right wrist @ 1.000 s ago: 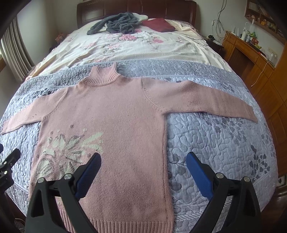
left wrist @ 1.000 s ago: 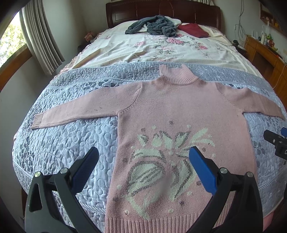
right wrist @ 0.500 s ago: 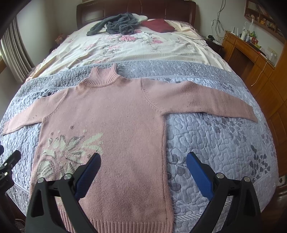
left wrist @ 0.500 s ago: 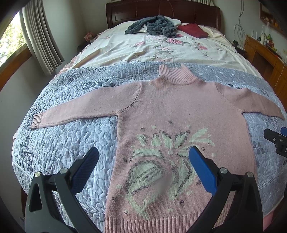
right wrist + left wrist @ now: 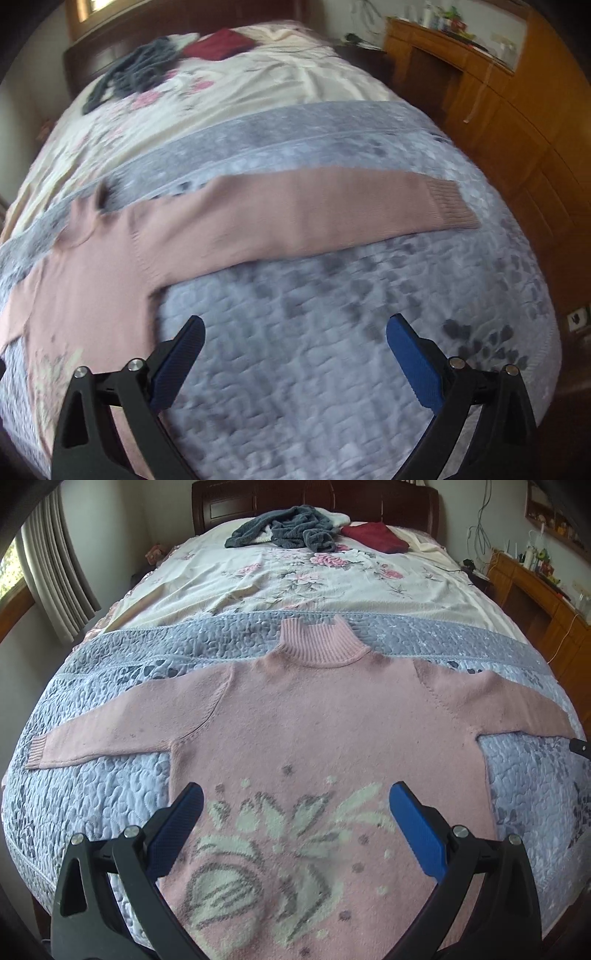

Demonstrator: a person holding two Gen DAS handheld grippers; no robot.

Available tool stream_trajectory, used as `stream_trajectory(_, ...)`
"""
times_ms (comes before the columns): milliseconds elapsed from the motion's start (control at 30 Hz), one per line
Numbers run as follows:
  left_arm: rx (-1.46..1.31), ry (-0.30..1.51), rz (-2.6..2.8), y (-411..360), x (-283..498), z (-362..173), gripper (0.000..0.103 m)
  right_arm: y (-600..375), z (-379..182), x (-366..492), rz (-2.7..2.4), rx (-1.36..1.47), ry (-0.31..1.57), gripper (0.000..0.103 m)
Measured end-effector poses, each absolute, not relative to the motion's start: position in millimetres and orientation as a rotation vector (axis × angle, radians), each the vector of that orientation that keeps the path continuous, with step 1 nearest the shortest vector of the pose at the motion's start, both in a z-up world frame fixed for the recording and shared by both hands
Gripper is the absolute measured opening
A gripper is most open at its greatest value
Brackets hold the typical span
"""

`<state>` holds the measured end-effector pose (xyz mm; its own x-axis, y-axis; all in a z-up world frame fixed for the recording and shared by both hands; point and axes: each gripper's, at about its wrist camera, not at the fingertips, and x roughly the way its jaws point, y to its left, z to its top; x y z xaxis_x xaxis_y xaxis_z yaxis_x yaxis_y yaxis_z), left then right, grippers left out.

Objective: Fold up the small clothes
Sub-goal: 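Grasp the ribbed cuff of a pink sweater sleeve with the right tool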

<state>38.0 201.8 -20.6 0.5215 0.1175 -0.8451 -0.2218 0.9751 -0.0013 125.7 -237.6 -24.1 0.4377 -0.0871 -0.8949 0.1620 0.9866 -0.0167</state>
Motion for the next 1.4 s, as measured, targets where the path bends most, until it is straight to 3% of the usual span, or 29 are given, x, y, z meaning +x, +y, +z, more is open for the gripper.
stream_trajectory(200, -0.109, 0.992, 0.182, 160.2, 108.2, -27.7, 0.1, -390.9, -59.1, 197.5, -0.326, 0.227, 1.206, 0.099)
stream_trajectory(367, -0.097, 0.984, 0.172, 129.5, 150.9, -38.8, 0.1, -460.9, -93.9, 230.5, -0.341, 0.384, 1.271, 0.097)
stream_trajectory(633, -0.078, 1.01, 0.179, 112.6, 173.4, -60.1, 0.1, -488.1, -130.4, 253.4, -0.283, 0.552, 1.299, 0.078)
stream_trajectory(733, -0.057, 1.014, 0.184, 112.4, 172.1, -63.7, 0.1, -486.3, -130.6, 254.3, -0.293, 0.521, 1.288, 0.059)
stream_trajectory(800, -0.055, 1.016, 0.185, 113.6, 170.4, -65.1, 0.1, -485.6, -128.1, 253.0, -0.264, 0.527, 1.271, 0.039)
stream_trajectory(900, -0.057, 1.02, 0.185, 117.5, 167.9, -64.8, 0.1, -480.8, -124.2, 255.0, -0.214, 0.541, 1.249, 0.017)
stream_trajectory(1400, -0.101, 1.053, 0.249, 180.9, 134.9, -69.5, 0.1, -331.0, -46.1, 247.7, 0.06, 0.345, 1.117, 0.013)
